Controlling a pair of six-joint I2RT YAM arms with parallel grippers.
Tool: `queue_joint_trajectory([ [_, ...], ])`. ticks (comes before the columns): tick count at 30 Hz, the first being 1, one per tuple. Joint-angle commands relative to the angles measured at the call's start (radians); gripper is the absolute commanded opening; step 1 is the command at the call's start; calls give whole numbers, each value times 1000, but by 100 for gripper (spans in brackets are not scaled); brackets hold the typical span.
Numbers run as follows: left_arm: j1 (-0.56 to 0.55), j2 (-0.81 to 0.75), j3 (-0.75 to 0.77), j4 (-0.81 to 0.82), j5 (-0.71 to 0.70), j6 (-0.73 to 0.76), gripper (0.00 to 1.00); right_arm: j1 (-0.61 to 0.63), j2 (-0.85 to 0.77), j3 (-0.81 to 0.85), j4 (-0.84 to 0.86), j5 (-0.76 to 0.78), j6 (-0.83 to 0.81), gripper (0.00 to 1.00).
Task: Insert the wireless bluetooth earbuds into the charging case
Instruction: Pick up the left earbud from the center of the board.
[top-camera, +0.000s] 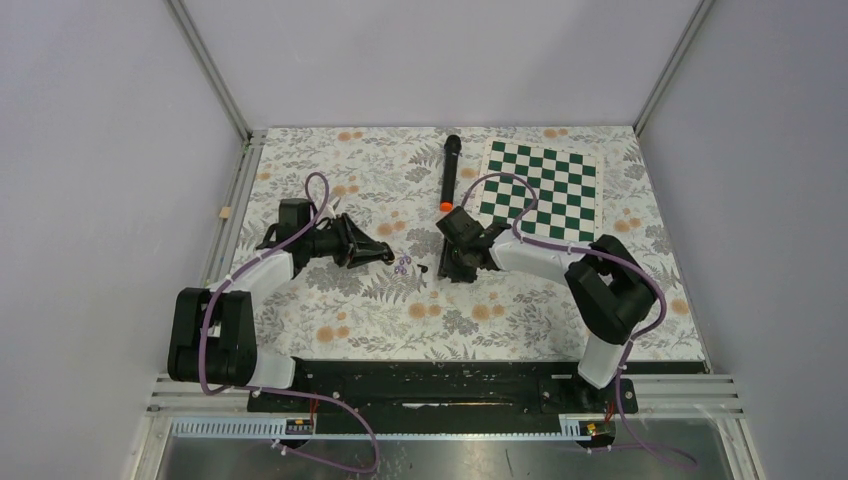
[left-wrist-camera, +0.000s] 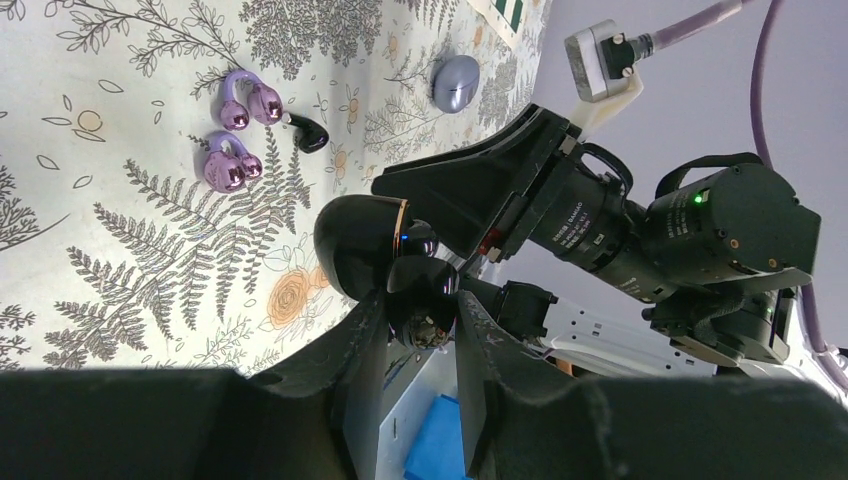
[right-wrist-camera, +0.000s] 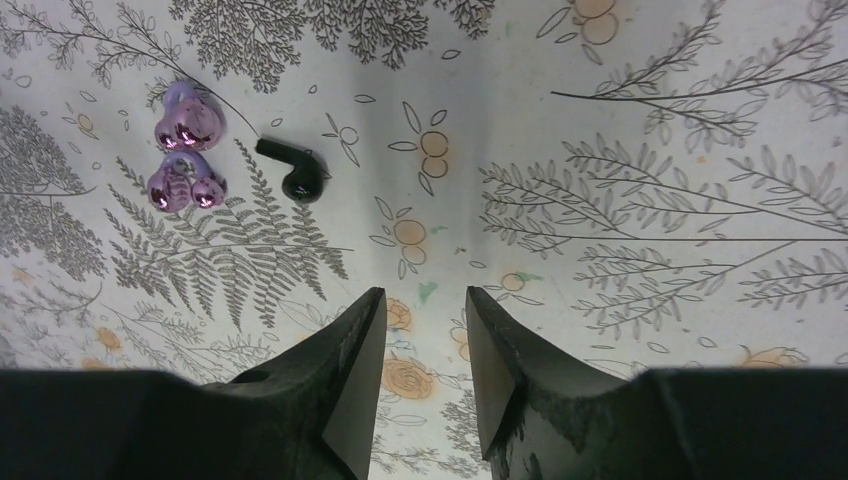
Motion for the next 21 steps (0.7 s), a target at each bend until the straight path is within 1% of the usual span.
queue_joint_trajectory([
  [1,6,-27,-12,46,4,0,0,35,33,87,-5,83,84,44],
  [4,6,-27,-20,46,14,4,0,39,53,106,14,79,80,49],
  [6,6,-20,-21,46,34,8,0,39,64,107,42,83,95,50],
  [13,6,-21,-6,13,38,33,0,39,155,193,31,74,103,50],
  [21,6,-22,-6,7,42,46,0,39,207,204,44,48,125,48],
])
